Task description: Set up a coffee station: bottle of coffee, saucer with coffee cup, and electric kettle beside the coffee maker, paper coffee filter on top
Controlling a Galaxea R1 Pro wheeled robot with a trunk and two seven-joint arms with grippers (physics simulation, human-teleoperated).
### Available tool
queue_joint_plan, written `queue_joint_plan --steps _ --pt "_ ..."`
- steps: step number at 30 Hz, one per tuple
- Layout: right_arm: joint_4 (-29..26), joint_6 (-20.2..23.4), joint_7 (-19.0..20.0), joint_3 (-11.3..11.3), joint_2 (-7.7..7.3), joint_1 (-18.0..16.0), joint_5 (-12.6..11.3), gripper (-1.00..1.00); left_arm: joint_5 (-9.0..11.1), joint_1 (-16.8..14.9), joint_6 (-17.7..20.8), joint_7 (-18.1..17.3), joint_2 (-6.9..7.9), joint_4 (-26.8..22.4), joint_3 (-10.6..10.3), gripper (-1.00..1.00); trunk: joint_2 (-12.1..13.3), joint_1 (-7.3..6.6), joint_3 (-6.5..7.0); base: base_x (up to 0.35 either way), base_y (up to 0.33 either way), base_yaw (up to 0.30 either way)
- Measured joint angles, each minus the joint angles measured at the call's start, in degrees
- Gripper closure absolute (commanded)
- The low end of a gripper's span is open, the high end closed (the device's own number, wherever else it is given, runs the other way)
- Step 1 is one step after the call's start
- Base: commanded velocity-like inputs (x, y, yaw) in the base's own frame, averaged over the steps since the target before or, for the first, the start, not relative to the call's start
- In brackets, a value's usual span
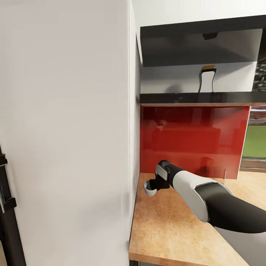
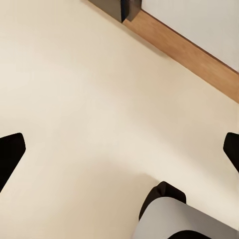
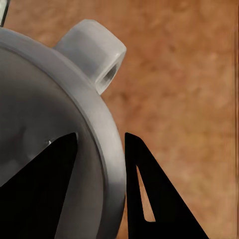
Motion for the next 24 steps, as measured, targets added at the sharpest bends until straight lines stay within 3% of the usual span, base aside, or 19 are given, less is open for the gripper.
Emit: queue_joint_plan --steps 15,24 --pt "0.0 -0.8 0.0 0.0 0.18 0.0 -0.1 1.00 0.1 0.0 0.0 0.0 -0.02 0.1 0.0 -1.00 0.0 0.00 1.04 0.000 0.000 0.000" --pt "0.0 -0.8 0.0 0.0 0.14 0.0 -0.1 1.00 0.1 0.0 0.2 0.0 0.05 0.0 0.0 -1.00 3.6 -1.97 3.12 0.000 0.000 0.000"
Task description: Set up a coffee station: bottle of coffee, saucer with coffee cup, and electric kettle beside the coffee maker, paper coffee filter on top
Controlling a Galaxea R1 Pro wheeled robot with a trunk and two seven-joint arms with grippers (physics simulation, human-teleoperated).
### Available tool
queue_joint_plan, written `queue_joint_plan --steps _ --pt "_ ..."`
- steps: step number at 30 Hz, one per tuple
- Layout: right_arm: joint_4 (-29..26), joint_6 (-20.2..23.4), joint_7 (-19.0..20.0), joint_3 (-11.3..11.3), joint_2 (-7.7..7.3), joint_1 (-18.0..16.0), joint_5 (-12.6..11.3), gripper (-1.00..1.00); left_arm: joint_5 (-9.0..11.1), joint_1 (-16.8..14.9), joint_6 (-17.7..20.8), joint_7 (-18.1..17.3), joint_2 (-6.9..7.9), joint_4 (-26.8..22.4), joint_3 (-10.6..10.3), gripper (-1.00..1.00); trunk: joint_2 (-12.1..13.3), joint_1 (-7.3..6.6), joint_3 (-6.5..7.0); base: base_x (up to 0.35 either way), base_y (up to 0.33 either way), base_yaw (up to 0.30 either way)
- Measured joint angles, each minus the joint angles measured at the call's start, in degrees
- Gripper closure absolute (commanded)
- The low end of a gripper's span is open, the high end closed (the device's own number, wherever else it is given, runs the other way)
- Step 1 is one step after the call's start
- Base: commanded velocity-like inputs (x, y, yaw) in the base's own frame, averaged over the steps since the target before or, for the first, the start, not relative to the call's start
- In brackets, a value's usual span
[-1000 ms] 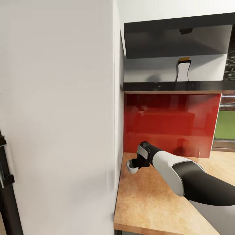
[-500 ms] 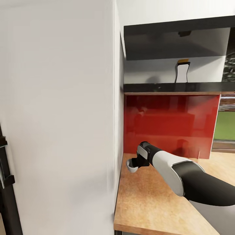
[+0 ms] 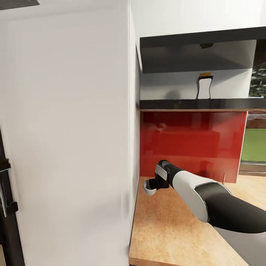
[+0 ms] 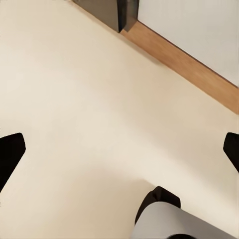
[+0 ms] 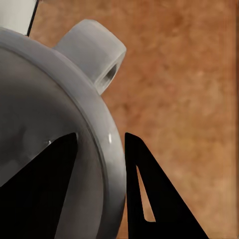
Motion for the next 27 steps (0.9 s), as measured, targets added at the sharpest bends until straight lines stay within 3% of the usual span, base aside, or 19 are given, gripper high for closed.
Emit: queue_joint_plan --steps 27 --pt "0.0 -0.2 0.0 0.0 -0.02 0.0 0.1 1.00 -0.1 0.0 0.1 0.0 0.04 0.0 0.0 -1.00 10.8 -5.93 4.87 0.000 0.000 0.000"
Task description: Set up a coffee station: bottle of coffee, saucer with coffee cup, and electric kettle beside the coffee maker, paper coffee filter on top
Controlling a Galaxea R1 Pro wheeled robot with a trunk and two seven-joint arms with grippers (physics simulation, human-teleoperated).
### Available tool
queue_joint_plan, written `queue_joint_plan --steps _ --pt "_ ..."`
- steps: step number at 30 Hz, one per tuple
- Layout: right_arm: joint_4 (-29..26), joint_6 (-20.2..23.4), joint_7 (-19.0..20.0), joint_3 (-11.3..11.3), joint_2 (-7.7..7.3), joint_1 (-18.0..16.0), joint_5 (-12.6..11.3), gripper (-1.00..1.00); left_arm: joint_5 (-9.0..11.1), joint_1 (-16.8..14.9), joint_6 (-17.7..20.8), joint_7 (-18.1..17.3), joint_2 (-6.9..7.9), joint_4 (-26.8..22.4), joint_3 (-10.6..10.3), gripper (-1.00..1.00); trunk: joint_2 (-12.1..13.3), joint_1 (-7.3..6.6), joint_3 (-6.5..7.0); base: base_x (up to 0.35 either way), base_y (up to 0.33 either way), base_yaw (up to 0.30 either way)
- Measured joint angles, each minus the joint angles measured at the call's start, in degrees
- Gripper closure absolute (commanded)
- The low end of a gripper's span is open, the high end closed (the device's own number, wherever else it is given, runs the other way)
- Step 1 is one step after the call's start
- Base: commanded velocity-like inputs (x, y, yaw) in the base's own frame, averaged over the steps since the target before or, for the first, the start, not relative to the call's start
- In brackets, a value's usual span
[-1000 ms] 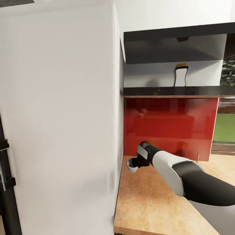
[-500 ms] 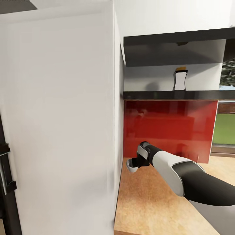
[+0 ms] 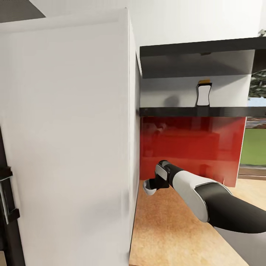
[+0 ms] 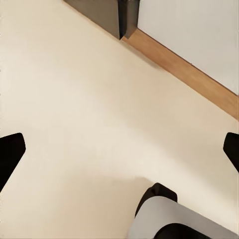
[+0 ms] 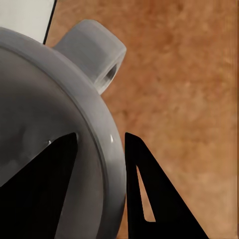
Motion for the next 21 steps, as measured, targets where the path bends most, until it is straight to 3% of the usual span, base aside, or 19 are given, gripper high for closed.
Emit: queue_joint_plan --steps 21 --pt "0.0 -0.7 0.0 0.0 0.05 0.0 0.0 1.00 0.0 0.0 0.2 0.0 0.00 0.0 -0.1 -1.00 8.4 -4.61 3.68 0.000 0.000 0.000"
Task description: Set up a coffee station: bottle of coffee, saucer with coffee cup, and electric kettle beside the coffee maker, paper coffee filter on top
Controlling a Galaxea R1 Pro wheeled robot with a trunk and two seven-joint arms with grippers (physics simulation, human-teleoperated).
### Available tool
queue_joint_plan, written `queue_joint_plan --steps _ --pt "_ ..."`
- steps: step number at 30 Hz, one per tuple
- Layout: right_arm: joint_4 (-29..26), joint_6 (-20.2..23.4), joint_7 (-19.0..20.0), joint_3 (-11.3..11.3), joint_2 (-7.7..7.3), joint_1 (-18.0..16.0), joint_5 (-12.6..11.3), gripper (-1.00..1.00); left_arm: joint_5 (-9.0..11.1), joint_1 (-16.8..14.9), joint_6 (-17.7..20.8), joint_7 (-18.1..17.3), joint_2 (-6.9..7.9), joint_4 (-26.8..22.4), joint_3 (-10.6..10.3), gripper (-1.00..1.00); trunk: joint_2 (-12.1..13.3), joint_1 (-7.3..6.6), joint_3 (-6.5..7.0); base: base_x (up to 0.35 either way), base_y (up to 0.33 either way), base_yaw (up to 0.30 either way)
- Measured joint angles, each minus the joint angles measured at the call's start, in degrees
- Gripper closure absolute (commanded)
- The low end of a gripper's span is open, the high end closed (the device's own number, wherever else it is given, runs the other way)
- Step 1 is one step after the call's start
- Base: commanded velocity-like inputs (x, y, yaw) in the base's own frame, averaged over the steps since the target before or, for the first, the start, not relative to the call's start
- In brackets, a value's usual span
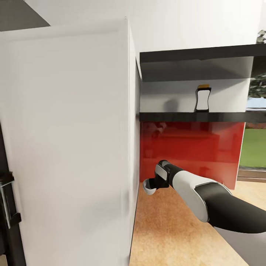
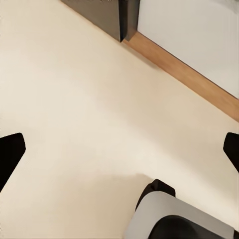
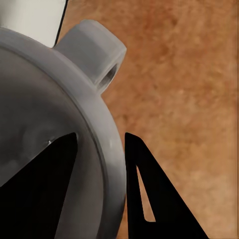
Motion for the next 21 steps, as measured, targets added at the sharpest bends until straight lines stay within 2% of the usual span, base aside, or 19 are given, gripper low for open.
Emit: queue_joint_plan --steps 21 --pt "0.0 -1.0 0.1 0.0 0.00 0.0 0.0 1.00 -0.1 0.0 0.0 0.0 -0.03 0.0 -0.1 -1.00 8.4 -4.61 3.77 0.000 0.000 0.000"
